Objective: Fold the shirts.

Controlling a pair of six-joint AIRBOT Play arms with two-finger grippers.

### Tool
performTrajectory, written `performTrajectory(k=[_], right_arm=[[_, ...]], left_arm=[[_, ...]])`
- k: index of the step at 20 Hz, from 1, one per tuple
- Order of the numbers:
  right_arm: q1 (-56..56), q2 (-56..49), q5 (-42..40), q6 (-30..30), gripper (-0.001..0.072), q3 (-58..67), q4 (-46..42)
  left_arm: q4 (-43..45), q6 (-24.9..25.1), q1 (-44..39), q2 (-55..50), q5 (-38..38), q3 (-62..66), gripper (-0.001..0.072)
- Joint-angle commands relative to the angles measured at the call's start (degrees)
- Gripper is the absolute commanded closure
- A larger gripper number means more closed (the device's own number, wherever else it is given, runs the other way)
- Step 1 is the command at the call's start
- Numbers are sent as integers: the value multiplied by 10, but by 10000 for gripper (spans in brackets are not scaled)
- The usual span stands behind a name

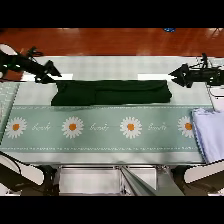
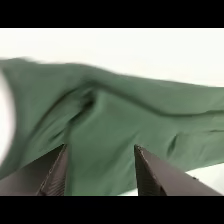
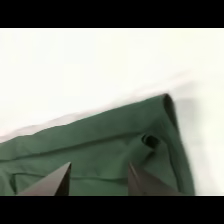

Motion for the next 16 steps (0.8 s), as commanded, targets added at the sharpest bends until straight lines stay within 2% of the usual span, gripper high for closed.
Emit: performTrajectory(k=[1, 3, 5, 8, 11, 16], right_arm=[[-47, 2, 65, 12, 301, 25, -24], [-51, 2, 83, 28, 303, 18, -128], [-36, 1, 64, 66, 303, -8, -210], [-14, -1, 13, 75, 303, -22, -188], [18, -14, -9, 88, 303, -22, -176], [82, -53, -1, 82, 312, -22, -139]], left_arm=[[111, -11, 45, 63, -38, 23, 204], [157, 8, 54, 124, -8, 10, 204], [154, 12, 48, 195, 55, -49, 204], [144, 13, 6, 317, 152, -202, 204], [144, 14, -56, 405, 183, -339, 204], [139, 14, -155, 409, 204, -414, 204]])
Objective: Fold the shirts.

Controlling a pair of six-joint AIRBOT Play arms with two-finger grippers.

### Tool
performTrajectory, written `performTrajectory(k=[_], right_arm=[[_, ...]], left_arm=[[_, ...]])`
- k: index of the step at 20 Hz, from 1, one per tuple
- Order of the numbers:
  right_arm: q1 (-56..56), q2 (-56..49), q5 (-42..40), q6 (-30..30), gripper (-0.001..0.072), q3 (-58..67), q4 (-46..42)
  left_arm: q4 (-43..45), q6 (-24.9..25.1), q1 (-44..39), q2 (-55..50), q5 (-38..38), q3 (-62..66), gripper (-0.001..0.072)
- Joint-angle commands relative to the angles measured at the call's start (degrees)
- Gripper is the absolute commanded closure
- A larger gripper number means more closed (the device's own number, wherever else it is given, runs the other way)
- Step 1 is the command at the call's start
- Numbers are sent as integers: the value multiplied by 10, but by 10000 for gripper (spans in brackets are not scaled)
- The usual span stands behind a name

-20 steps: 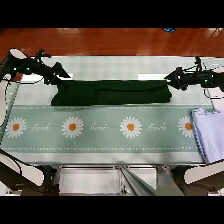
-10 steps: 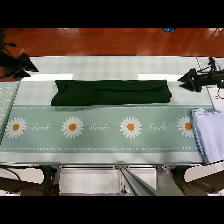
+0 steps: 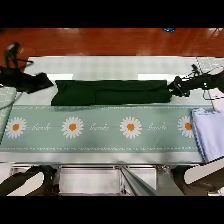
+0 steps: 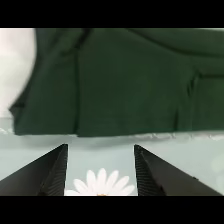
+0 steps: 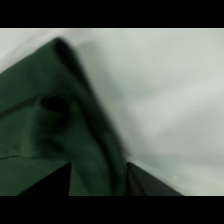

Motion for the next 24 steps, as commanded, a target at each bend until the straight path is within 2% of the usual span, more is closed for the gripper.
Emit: performTrajectory(k=[1, 2, 3, 4, 5, 6, 7, 10, 14, 17, 22, 24], right_arm=[[43, -18, -3, -5, 389, -1, 17], [52, -18, 4, -15, 508, 3, 22], [58, -17, 21, -40, 693, 12, 32], [61, -14, 40, -53, 692, 24, 39], [61, -2, 49, -53, 692, 30, 35], [59, 24, 50, -52, 692, 30, 18], [58, 54, 52, -50, 692, 30, -15], [58, 185, 48, -48, 692, -19, -91], [70, 402, 43, -62, 692, -150, -91], [71, 551, 42, -44, 692, -241, -75], [72, 685, 68, -12, 692, -304, -16], [72, 704, 78, -15, 692, -305, 14]], left_arm=[[-12, -1, -65, 2, 47, -46, 204], [-29, 0, -75, -7, 64, -46, 204], [-47, 0, -82, -17, 81, -46, 205], [-61, -1, -87, -27, 94, -46, 211], [-79, 0, -89, -36, 101, -46, 335], [-93, 0, -89, -42, 103, -46, 636], [-107, 16, -90, -46, 104, -46, 688], [-155, 49, -104, -59, 105, -38, 690], [-168, 49, -189, -135, 126, 18, 690], [-187, 47, -280, -235, 119, 111, 690], [-236, 42, -415, -399, 73, 271, 690], [-271, 4, -451, -442, 74, 311, 690]])
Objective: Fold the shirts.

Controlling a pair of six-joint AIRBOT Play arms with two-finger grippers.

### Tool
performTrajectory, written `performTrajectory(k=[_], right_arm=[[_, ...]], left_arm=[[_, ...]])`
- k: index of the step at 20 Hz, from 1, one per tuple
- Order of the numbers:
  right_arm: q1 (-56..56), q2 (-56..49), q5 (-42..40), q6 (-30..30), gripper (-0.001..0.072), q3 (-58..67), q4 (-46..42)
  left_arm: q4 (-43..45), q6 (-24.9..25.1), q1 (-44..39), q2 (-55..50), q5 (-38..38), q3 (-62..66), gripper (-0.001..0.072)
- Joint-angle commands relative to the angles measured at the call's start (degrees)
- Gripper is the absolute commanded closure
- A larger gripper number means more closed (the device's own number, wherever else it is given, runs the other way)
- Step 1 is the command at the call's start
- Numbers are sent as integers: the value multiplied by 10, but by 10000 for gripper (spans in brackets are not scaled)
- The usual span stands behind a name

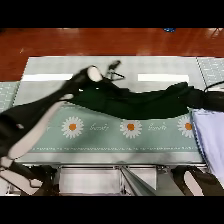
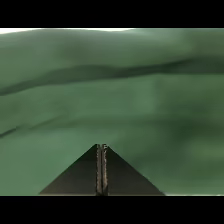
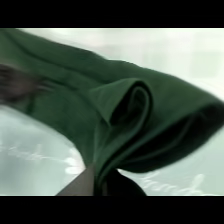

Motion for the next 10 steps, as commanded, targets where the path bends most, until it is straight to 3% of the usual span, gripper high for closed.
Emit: performTrajectory(k=[1, 6, 10], right_arm=[[0, 57, 18, 4, 692, -20, 55], [0, 60, 17, 4, 692, -20, 63], [0, 60, 16, 5, 693, -20, 66]], left_arm=[[-66, -34, -77, -91, -14, 84, 690], [-91, -21, -134, -136, -61, 129, 690], [-89, -20, -47, -114, -116, 143, 690]])
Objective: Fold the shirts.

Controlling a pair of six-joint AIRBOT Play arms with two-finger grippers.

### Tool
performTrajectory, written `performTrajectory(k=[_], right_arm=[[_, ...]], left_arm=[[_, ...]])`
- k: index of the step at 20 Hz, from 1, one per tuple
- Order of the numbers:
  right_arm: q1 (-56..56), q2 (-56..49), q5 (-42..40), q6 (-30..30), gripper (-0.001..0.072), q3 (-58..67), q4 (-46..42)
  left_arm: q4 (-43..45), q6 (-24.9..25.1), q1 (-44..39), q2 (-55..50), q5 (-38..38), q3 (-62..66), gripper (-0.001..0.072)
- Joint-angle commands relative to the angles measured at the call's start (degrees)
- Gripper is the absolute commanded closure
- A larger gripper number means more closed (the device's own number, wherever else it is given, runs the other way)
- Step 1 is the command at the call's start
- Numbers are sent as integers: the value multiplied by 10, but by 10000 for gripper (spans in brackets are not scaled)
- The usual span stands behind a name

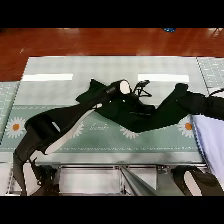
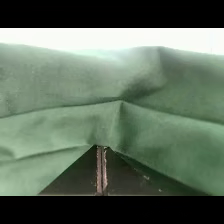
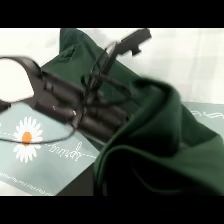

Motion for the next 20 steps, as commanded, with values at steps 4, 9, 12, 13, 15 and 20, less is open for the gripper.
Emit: performTrajectory(k=[4, 9, 12, 13, 15, 20], right_arm=[[1, -21, -3, -13, 692, -1, 71], [43, -130, -75, -80, 693, 7, 196], [165, -242, -162, -88, 692, 61, 196], [200, -286, -182, -87, 692, 89, 196], [261, -390, -208, -75, 692, 166, 195], [341, -591, -211, -37, 692, 328, 199]], left_arm=[[90, 36, 181, 104, -142, 13, 690], [209, 37, 368, 332, -164, -73, 690], [219, 50, 446, 494, -116, -179, 690], [219, 50, 462, 548, -96, -224, 690], [219, 49, 477, 638, -71, -311, 690], [217, 34, 478, 769, -60, -509, 689]])
